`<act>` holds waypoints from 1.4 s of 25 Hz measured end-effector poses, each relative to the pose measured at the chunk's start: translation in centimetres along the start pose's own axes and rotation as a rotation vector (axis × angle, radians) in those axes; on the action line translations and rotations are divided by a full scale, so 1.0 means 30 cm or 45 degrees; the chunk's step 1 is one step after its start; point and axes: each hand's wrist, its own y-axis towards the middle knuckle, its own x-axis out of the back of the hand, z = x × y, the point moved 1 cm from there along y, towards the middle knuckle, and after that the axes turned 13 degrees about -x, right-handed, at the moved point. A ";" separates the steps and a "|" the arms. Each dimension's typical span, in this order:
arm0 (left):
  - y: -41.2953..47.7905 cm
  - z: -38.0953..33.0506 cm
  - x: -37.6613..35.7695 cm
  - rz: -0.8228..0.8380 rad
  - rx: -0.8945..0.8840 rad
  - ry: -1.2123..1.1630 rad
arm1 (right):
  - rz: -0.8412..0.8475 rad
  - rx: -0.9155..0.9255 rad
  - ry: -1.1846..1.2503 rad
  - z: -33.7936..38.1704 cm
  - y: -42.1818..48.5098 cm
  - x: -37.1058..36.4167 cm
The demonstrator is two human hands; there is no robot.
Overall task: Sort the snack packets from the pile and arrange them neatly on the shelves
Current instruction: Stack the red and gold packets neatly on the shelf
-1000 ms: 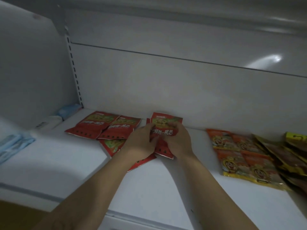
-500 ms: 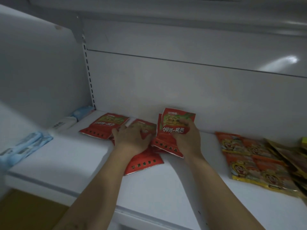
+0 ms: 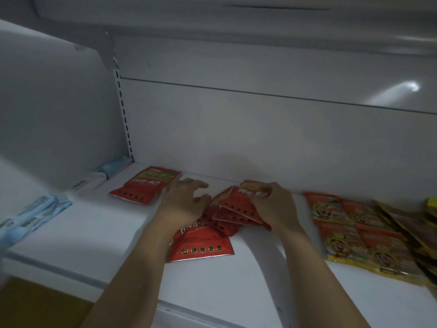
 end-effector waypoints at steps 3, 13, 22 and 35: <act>0.001 -0.044 -0.041 0.251 -0.090 0.096 | 0.145 0.026 -0.289 -0.002 -0.012 0.001; 0.002 -0.072 -0.052 0.116 -0.045 -0.519 | 0.234 0.123 0.464 0.016 -0.026 -0.044; -0.010 -0.073 -0.014 0.101 0.040 -0.128 | 0.366 0.006 0.724 0.022 -0.035 -0.018; -0.064 -0.083 0.089 0.376 0.362 -0.447 | 0.463 0.112 0.685 0.056 -0.054 0.050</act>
